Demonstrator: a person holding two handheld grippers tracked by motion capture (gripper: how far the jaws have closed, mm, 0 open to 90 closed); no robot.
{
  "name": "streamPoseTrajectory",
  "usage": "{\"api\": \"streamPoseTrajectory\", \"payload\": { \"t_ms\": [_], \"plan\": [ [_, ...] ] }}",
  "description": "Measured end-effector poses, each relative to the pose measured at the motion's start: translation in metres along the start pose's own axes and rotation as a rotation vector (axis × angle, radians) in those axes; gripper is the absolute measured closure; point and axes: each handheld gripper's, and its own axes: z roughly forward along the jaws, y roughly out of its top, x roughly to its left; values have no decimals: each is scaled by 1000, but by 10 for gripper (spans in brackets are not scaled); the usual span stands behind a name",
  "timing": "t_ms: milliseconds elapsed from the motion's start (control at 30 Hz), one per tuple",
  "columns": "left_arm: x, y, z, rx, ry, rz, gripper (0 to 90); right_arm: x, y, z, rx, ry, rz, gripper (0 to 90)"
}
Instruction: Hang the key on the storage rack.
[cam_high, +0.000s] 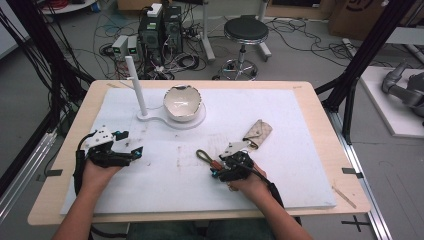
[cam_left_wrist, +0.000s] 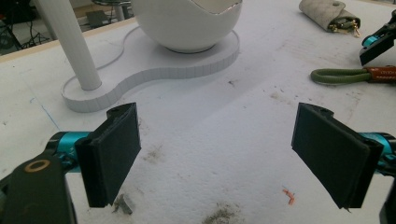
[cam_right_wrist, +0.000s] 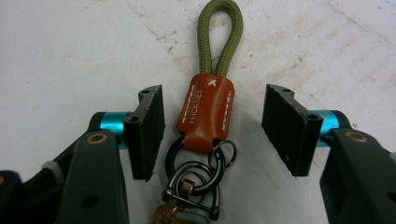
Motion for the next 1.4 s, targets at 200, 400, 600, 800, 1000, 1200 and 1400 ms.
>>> {"api": "streamPoseTrajectory", "payload": {
  "t_ms": [200, 400, 600, 800, 1000, 1200, 1400],
  "plan": [
    [-2, 0, -1, 0, -1, 5, 155, 0, 0, -2, -3, 0, -1, 505],
    [-1, -1, -2, -3, -1, -1, 155, -2, -1, -3, -5, 1, 1, 609],
    [-2, -1, -1, 2, -6, 4, 156, -1, 0, -4, 1, 7, -20, 678],
    [-2, -1, -2, 2, 0, 3, 156, 0, 0, -5, -2, 11, -29, 708],
    [-2, 0, -3, -2, 4, 4, 157, -3, 1, -12, -59, 12, -2, 715],
    [-5, 0, 0, 5, -3, 7, 158, -13, 10, -30, -162, -6, 46, 716],
    [-6, 0, -5, -11, 9, 4, 158, -15, 32, -45, -241, -35, 55, 715]
  ]
}}
